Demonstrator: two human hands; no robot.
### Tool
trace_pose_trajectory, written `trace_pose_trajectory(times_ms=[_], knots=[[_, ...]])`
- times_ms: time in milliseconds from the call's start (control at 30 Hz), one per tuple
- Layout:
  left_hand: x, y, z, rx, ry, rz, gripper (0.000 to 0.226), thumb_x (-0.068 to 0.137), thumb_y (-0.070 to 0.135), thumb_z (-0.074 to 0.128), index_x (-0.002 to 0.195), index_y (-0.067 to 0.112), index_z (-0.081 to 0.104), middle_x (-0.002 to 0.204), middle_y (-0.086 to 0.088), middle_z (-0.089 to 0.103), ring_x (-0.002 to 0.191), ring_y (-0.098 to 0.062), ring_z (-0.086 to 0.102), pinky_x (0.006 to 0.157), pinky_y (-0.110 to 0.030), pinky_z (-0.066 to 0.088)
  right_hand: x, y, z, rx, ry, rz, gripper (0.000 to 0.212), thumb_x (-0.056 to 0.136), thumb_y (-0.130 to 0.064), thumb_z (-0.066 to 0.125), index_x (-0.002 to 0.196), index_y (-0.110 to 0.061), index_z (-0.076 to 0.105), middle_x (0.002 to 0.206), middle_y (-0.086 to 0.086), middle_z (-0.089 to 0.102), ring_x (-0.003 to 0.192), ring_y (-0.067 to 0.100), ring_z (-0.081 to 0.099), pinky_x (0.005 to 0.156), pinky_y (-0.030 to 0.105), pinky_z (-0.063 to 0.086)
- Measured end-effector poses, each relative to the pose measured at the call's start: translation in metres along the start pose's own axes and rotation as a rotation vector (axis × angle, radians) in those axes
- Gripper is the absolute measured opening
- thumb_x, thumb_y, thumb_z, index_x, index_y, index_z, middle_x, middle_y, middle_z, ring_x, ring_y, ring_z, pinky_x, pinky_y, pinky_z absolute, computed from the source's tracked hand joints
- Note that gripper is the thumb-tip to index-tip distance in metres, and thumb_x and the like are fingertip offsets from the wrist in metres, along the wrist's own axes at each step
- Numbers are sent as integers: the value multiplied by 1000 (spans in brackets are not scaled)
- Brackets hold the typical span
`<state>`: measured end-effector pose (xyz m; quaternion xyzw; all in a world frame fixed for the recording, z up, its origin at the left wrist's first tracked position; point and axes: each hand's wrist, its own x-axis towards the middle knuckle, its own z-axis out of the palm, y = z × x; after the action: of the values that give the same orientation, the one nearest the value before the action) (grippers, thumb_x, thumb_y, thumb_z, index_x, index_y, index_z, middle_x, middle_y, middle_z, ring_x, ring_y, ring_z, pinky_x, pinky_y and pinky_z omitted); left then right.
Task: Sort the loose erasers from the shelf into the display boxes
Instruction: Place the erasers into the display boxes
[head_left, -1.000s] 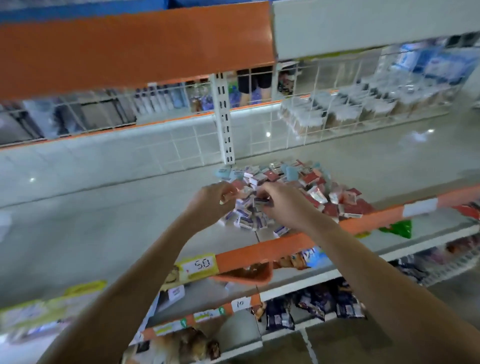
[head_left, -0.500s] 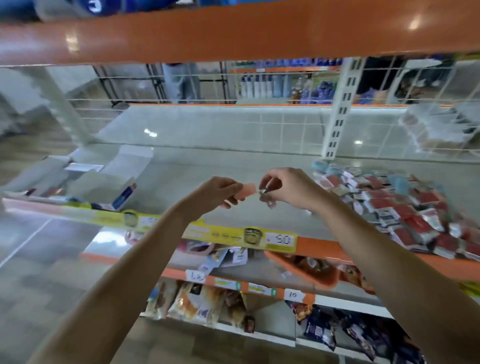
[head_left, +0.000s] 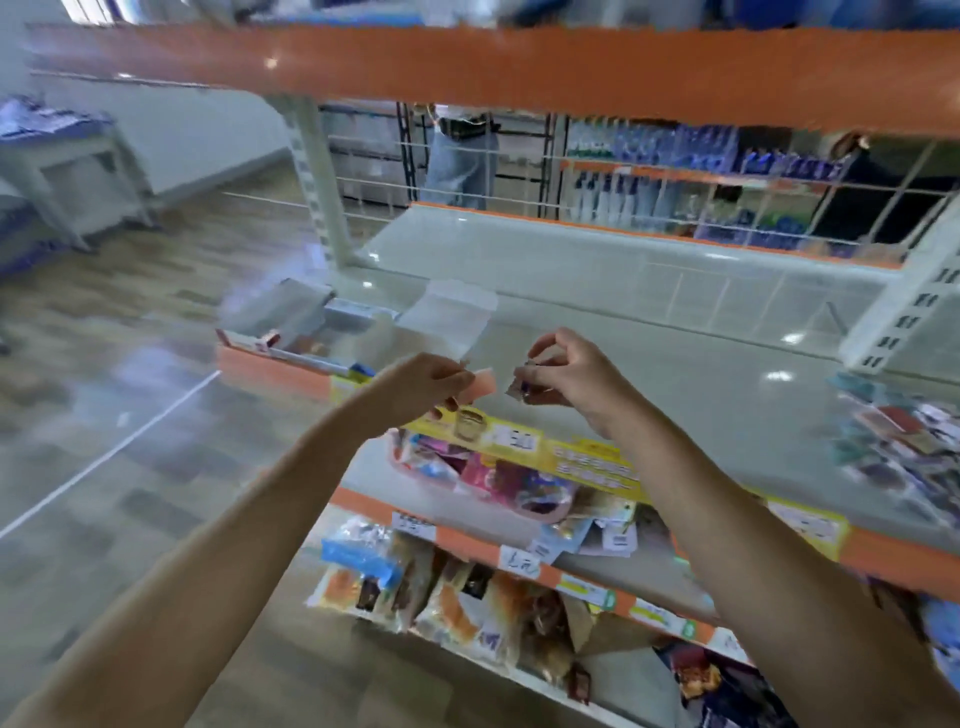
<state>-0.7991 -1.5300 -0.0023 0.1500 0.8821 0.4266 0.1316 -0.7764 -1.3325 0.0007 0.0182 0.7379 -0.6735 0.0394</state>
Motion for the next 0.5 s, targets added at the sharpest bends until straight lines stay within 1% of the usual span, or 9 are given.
trace_pose_trajectory(times_ms=[67,167,200,267,333,367,433,467,500], knots=[[0,-18,-25,15,3,1,25,96,18,49,77,15,64,67,0,61,63,-14,56,62,-26,45,14,-6,27,-4,-5,-8,17,84,3,63,82,-11,53,75,14,56,58,16,60,52,20,54],[4,-38,-58,40,10,-14,25,97,17,47,88,1,65,66,-1,58,60,-9,54,58,-20,44,36,-11,59,8,2,11,15,83,3,64,79,-9,56,74,11,57,59,13,61,56,22,57],[7,-43,-68,58,25,-20,25,97,18,48,91,2,65,66,0,59,59,-7,55,57,-18,44,43,-12,67,14,-7,35,14,83,3,64,79,-8,56,75,10,58,61,15,61,59,23,58],[13,-54,-85,79,45,-32,22,96,21,49,92,9,67,67,2,62,59,-7,56,59,-17,46,57,-13,81,25,-30,79,12,83,3,64,81,-7,57,76,10,61,59,15,62,63,24,57],[22,-64,-101,47,40,-42,21,96,21,50,92,10,68,72,-5,65,61,-11,58,65,-23,49,73,-14,91,39,-49,108,11,83,4,63,82,-6,58,76,11,62,53,11,64,61,21,57],[27,-69,-108,34,40,-40,21,96,20,50,90,10,67,75,-8,66,62,-11,59,65,-24,50,80,-14,95,46,-60,121,12,84,5,62,82,-6,58,76,12,62,51,10,64,60,21,57],[38,-77,-120,28,34,-27,24,97,19,48,80,13,64,72,-1,64,55,2,58,56,-14,46,96,-16,101,59,-85,141,12,85,6,59,81,-5,57,76,12,62,52,11,64,61,22,57],[44,-80,-126,35,30,-17,25,97,18,47,78,15,63,70,3,63,53,5,56,55,-12,44,104,-17,103,58,-100,147,12,85,6,59,82,-5,57,76,13,63,54,13,65,63,22,57],[51,-83,-131,42,25,-10,24,97,18,47,80,14,64,72,4,63,54,5,56,57,-14,45,113,-17,105,46,-114,150,12,85,6,59,82,-6,56,77,13,64,57,15,65,64,23,57]])
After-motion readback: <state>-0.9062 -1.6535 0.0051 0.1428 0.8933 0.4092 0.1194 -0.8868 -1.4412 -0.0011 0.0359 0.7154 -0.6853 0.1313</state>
